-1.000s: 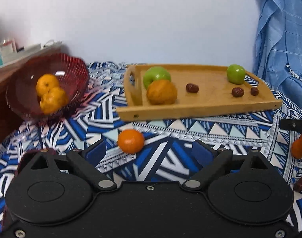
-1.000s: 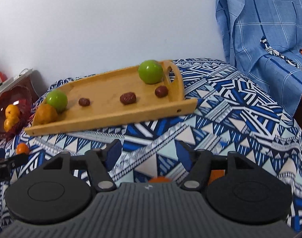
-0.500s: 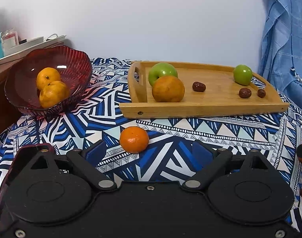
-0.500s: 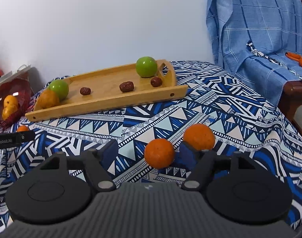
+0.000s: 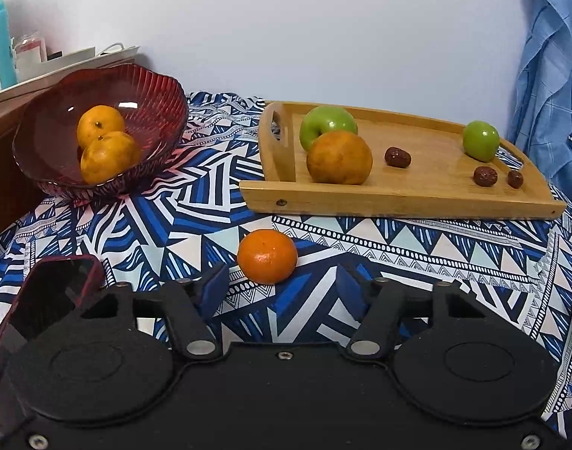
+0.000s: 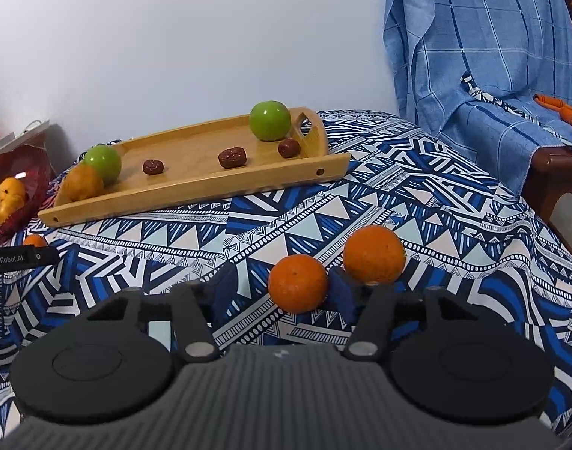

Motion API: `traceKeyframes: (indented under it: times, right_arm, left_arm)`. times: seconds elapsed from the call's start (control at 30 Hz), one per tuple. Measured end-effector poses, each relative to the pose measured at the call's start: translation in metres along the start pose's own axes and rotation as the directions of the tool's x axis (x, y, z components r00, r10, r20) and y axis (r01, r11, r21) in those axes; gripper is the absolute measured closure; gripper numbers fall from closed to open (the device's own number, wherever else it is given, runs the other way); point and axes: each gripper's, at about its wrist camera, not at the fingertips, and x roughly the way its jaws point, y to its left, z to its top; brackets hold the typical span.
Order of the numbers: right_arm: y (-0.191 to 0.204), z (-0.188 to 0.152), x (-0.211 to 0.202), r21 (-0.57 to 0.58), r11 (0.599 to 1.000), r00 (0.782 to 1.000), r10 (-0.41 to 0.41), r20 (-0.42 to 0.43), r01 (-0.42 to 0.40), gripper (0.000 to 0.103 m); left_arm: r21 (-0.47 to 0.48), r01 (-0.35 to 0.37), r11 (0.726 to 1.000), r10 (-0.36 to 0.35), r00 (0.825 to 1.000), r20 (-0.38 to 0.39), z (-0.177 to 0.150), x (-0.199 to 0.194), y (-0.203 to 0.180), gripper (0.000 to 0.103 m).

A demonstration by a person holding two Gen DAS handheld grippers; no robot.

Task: Organize fruits
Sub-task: 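Move both tools away from the tray toward the small oranges on the tablecloth, then grasp a small orange with the left tool while the right tool grasps another orange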

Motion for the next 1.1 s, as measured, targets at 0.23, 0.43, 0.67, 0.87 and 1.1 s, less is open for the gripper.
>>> traceKeyframes:
  times: [0.23,0.43,0.67,0.87,1.1]
  right_arm:
    - [0.0019,-0.0006,0.0003,-0.017,1.000,1.000,-0.014,0.008,0.015,0.049]
    - [0.0019,-0.0009,0.0004,-0.021,0.999,1.000,-0.028,0.009,0.028,0.056]
    - [0.0012,-0.0009,0.0002,-0.024,0.999,0.999,-0.042,0.014,0.042,0.061]
    - [0.0010,-0.0009,-0.0007,-0.016,0.999,0.999,-0.049,0.024,0.049,0.064]
    - [0.0027,-0.0006,-0.0032,-0.013,0.999,0.998,-0.051,0.048,0.052,0.065]
  left_arm:
    - [0.002,-0.003,1.000,0.003,1.000,0.009,-0.0002,0.0025,-0.0017,0.049]
    - [-0.018,-0.010,1.000,0.010,1.000,0.010,0.0025,0.0055,0.0017,0.053]
    - [-0.021,-0.012,1.000,0.012,1.000,0.010,0.0030,0.0062,0.0024,0.056]
    - [-0.030,-0.034,0.999,0.035,0.999,0.015,0.0045,0.0073,0.0061,0.071]
    - [-0.028,-0.038,0.999,0.038,0.999,0.019,0.0043,0.0067,0.0060,0.071]
